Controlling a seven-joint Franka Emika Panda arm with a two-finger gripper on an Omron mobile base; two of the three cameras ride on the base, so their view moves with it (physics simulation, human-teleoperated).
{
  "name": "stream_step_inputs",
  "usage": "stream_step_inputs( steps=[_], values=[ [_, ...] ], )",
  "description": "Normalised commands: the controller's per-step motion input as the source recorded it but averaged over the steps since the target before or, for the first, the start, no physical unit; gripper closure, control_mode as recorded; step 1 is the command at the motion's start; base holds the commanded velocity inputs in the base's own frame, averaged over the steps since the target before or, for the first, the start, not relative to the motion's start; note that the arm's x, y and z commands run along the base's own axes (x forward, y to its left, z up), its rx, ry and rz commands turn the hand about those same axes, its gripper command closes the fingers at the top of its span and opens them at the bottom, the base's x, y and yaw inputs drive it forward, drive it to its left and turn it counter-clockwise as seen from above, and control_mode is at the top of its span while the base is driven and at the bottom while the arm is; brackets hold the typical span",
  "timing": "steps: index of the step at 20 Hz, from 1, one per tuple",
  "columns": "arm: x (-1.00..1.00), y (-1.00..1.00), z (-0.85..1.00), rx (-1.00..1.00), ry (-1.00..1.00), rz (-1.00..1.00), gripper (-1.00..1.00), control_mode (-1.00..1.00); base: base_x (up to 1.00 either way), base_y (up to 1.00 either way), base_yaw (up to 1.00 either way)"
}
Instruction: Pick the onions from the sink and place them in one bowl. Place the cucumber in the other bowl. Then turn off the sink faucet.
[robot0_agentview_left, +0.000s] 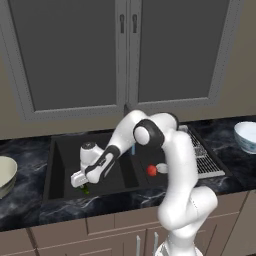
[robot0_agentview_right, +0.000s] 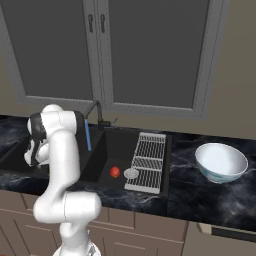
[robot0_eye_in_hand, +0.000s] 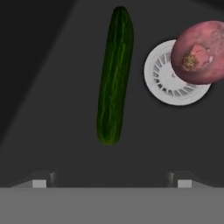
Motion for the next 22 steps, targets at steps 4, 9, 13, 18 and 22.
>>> stream_step_inputs(
  steps=[4,9,13,18,22],
  values=[
    [0.36,0.09,-0.34,0.00,0.01,0.00,-1.00,-1.00,0.00,0.00,0.00],
    [0.31,0.17,-0.29,0.00,0.02,0.00,-1.00,-1.00,0.00,0.00,0.00],
    [0.37,0.09,-0.37,0.00,0.04,0.00,-1.00,-1.00,0.00,0.00,0.00],
    [0.37,0.01,-0.46,0.00,0.07,0.00,-1.00,-1.00,0.00,0.00,0.00],
    [0.29,0.07,-0.40,0.00,0.09,0.00,-1.00,-1.00,0.00,0.00,0.00]
  ],
)
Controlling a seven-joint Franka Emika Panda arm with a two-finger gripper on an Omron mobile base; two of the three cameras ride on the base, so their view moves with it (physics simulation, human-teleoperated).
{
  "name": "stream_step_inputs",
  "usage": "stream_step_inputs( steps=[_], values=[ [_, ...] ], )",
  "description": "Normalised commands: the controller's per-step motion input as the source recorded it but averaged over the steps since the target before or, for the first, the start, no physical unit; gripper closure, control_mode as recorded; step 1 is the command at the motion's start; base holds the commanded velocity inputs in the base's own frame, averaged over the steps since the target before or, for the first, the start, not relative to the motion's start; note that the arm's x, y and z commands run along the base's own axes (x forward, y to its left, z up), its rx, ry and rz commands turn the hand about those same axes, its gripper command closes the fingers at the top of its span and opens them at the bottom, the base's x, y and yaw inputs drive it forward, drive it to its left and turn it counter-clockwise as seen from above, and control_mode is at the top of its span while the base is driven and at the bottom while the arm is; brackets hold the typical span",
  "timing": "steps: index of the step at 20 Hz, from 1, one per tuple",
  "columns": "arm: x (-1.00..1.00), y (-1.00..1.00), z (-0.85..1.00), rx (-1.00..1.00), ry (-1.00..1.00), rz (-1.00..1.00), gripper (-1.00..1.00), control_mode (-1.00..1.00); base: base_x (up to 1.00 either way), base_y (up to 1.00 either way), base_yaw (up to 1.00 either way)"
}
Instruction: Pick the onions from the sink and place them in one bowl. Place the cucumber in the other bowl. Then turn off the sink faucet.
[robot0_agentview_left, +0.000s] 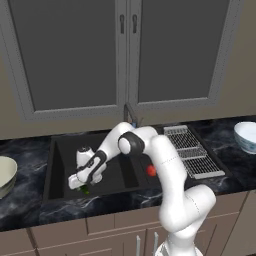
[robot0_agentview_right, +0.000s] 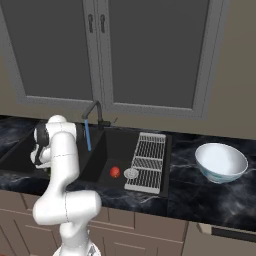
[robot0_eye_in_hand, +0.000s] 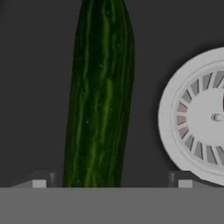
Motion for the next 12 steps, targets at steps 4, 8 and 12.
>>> stream_step_inputs(
  steps=[4,8,12],
  values=[
    [0.15,0.15,-0.37,0.00,0.08,0.00,-1.00,-1.00,0.00,0.00,0.00],
    [0.04,0.29,-0.41,-0.04,0.06,-0.01,1.00,-1.00,0.00,0.00,0.00],
    [0.00,0.25,-0.57,-0.12,0.00,-0.03,1.00,-1.00,0.00,0.00,0.00]
  ],
)
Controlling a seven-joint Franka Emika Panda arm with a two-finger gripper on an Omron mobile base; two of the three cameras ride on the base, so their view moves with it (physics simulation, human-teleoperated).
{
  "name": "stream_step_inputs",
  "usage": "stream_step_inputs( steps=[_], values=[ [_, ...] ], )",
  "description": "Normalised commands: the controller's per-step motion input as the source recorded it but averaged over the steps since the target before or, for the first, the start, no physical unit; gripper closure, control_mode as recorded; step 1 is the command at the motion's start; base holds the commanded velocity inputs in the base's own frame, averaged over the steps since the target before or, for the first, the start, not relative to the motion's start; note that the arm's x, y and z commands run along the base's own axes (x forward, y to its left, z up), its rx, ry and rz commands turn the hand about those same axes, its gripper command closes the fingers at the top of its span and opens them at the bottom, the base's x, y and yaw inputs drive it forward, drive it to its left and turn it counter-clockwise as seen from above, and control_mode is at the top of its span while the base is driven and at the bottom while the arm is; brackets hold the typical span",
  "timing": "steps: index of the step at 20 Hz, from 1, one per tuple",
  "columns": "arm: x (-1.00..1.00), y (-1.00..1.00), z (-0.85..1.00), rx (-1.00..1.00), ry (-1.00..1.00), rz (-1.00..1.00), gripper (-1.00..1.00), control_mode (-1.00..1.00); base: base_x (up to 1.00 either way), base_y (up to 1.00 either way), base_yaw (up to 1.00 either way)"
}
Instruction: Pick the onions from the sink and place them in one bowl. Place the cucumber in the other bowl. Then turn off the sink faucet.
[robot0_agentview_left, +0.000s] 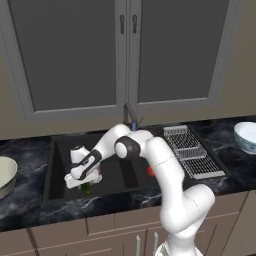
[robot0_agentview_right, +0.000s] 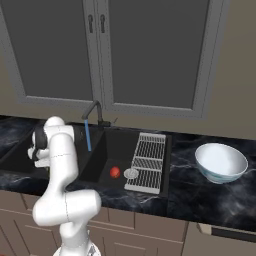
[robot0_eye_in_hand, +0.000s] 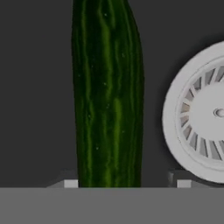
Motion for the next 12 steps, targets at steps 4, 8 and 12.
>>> stream_step_inputs(
  steps=[4,8,12],
  values=[
    [0.00,0.19,-0.55,-0.10,0.00,-0.05,1.00,-1.00,0.00,0.00,0.00],
    [0.00,0.02,-0.12,-0.01,-0.03,-0.03,1.00,-1.00,0.00,0.00,0.00],
    [-0.02,-0.08,0.26,0.00,-0.23,-0.03,1.00,-1.00,0.00,0.00,0.00]
  ],
)
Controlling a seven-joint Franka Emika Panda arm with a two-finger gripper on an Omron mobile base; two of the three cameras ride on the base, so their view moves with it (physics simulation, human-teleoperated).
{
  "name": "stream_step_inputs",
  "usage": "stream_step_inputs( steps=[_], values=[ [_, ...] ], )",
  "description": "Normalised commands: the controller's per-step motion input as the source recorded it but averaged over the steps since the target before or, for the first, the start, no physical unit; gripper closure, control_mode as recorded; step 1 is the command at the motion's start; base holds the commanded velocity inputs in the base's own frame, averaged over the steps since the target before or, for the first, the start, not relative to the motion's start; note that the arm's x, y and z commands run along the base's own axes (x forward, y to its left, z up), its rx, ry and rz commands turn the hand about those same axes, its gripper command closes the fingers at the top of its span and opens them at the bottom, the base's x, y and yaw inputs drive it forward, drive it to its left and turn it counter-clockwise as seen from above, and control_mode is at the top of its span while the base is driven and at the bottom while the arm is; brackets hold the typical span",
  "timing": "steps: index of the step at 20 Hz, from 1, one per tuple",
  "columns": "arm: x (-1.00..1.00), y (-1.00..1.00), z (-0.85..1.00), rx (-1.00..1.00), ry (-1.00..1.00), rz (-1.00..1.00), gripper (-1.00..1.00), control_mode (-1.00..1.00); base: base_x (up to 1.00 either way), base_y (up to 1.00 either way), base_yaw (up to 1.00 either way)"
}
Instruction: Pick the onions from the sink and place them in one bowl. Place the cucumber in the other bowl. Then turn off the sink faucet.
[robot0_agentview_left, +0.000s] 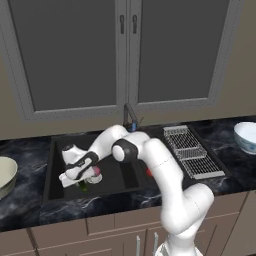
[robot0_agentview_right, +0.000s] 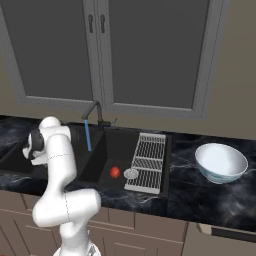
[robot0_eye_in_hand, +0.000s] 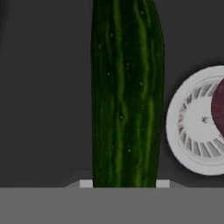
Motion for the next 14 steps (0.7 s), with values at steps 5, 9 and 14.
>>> stream_step_inputs(
  steps=[5,9,14],
  values=[
    [-0.06,-0.23,0.55,0.08,-0.28,-0.02,1.00,-1.00,0.00,0.00,0.00],
    [-0.36,-0.25,0.99,0.26,-0.34,0.00,1.00,-1.00,0.00,0.00,0.00],
    [-0.48,-0.31,1.00,0.32,-0.24,0.00,1.00,-1.00,0.00,0.00,0.00]
  ],
)
